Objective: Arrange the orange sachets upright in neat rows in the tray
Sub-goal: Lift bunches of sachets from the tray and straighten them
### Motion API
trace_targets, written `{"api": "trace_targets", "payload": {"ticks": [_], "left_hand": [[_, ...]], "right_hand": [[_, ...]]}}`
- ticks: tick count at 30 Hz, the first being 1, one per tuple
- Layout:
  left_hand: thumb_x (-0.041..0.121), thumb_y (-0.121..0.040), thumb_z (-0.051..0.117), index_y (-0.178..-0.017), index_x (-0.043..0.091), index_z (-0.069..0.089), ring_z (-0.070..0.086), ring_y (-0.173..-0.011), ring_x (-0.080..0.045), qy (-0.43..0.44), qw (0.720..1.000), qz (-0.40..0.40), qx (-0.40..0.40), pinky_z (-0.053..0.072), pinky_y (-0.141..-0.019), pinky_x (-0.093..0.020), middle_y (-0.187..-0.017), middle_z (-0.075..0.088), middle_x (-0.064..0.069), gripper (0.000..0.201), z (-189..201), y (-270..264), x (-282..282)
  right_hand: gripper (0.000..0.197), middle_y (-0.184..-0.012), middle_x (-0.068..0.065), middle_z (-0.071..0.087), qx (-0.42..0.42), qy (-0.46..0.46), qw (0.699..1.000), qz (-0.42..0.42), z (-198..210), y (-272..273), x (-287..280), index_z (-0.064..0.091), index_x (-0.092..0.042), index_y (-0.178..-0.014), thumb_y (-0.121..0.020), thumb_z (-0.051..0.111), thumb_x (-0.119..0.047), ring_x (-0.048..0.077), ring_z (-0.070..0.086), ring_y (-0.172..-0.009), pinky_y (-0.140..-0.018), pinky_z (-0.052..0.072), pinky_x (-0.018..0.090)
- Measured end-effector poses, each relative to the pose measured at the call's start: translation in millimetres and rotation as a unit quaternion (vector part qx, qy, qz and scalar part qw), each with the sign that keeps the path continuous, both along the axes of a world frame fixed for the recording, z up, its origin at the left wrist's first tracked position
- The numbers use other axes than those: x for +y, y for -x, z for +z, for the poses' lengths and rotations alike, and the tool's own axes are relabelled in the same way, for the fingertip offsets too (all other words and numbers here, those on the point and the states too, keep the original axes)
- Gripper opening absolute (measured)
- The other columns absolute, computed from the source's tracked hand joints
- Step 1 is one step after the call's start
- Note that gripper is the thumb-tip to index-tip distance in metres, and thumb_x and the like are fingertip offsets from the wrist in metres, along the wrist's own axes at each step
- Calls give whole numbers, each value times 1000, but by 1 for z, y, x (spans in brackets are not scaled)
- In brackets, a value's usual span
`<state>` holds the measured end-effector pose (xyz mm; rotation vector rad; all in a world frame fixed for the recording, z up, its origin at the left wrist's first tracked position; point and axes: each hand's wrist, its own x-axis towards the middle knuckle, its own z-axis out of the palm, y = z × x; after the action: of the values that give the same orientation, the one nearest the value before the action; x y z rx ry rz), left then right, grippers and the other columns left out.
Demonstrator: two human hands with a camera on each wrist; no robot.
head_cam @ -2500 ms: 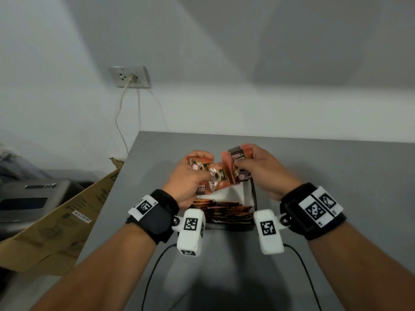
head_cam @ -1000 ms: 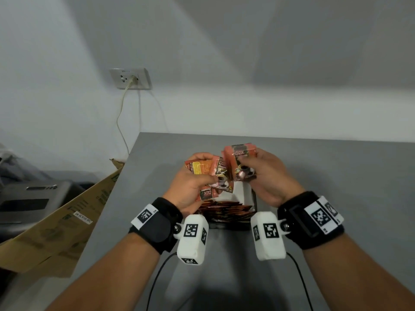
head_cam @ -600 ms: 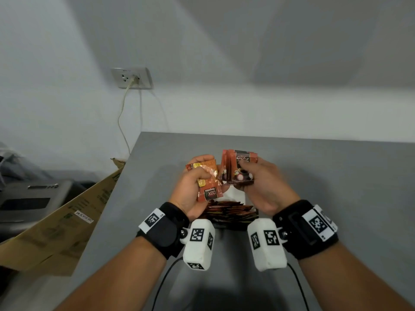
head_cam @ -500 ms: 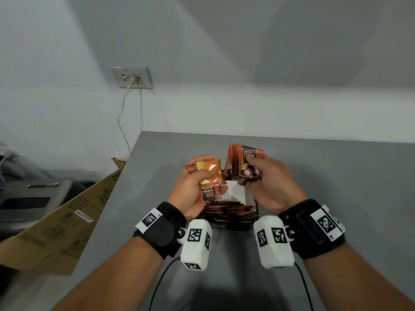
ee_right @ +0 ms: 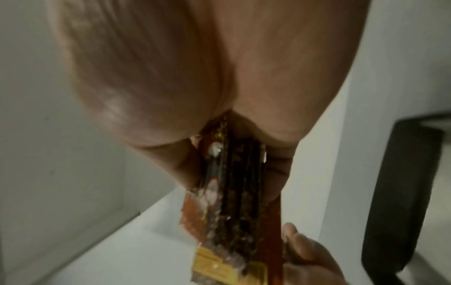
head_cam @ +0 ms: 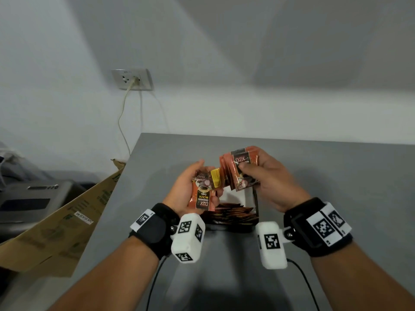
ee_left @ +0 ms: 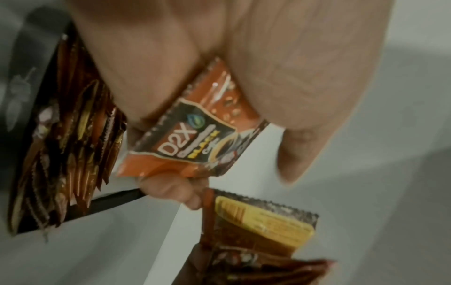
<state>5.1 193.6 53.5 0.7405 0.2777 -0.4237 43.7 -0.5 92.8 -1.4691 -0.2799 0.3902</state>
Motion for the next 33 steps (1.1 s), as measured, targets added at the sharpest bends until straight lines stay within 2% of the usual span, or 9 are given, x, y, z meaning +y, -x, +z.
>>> {"api": "trace_targets", "payload": {"ticks": [4, 13, 17, 19, 21, 23, 27, 30, 33], "left_hand": [[3, -57, 80, -109, 2, 61, 60, -66, -23, 41, 998, -41, -31, 52, -53, -29, -90, 60, -19, 56, -4, 2, 0], [7, -49, 87, -106, -2, 71, 64, -69, -27, 25, 994, -108, 3, 55, -56, -31, -98, 61, -23, 60, -6, 9, 0], [-7, -64, 65, -104, -1, 66, 60, -62, -25, -31, 999, -26, -9, 52, -53, -30, -82, 62, -19, 41, -4, 4, 2], [-10, -69, 63, -112, 5, 62, 60, -60, -26, -93, 995, 44, -18, 51, -52, -31, -79, 64, -16, 45, -4, 1, 3], [-17, -77, 63, -122, 8, 55, 61, -62, -27, -150, 982, 113, -29, 51, -52, -31, -84, 68, -16, 52, -2, -3, 3], [-18, -84, 59, -125, 10, 51, 63, -62, -25, -228, 961, 148, -56, 50, -51, -31, -92, 69, -17, 50, 3, -5, -2], [-19, -84, 58, -121, 14, 53, 57, -52, -21, -302, 934, 164, -98, 45, -41, -27, -91, 65, -20, 51, 9, -9, -20], [-16, -82, 53, -121, 13, 57, 61, -65, -28, -257, 950, 149, -95, 51, -49, -32, -96, 64, -23, 49, 10, -6, -21], [-1, -77, 43, -125, 10, 59, 67, -86, -35, -129, 984, 115, -51, 58, -67, -43, -99, 67, -23, 52, 7, -1, -10]], "right_hand": [[14, -89, -2, 73, -30, 36, 997, 59, 1, -1, -3, 66, -25, -99, -95, 59, -14, 15, 67, -82, -70, 51, 31], [12, -82, -2, 68, -37, 12, 994, 104, -5, 3, 0, 59, -15, -98, -87, 59, -15, 14, 64, -75, -68, 52, 27], [14, -84, -2, 70, -38, 27, 996, 75, -6, 2, -1, 66, -21, -98, -86, 59, -17, 15, 65, -77, -70, 52, 30], [19, -93, 3, 74, 16, -38, 999, -2, -7, -1, -3, 72, -23, -99, -91, 60, -11, 18, 67, -84, -77, 51, 35], [22, -99, 10, 74, 111, -138, 982, -57, -7, -3, -3, 70, -10, -109, -98, 52, -3, 21, 68, -87, -82, 50, 36], [23, -100, 13, 73, 158, -142, 974, -76, -9, -2, 2, 66, -2, -116, -100, 49, -3, 23, 66, -85, -75, 48, 33], [24, -95, 7, 70, 162, -42, 982, -91, -13, 4, 21, 64, -7, -121, -102, 49, -9, 15, 60, -72, -59, 42, 26], [21, -95, 3, 72, 133, 12, 986, -99, -10, 4, 25, 64, -13, -118, -103, 49, -11, 13, 62, -76, -66, 45, 25], [20, -99, 6, 75, 151, -15, 982, -108, -11, 1, 15, 64, -15, -114, -103, 48, -10, 18, 65, -81, -67, 47, 29]]}}
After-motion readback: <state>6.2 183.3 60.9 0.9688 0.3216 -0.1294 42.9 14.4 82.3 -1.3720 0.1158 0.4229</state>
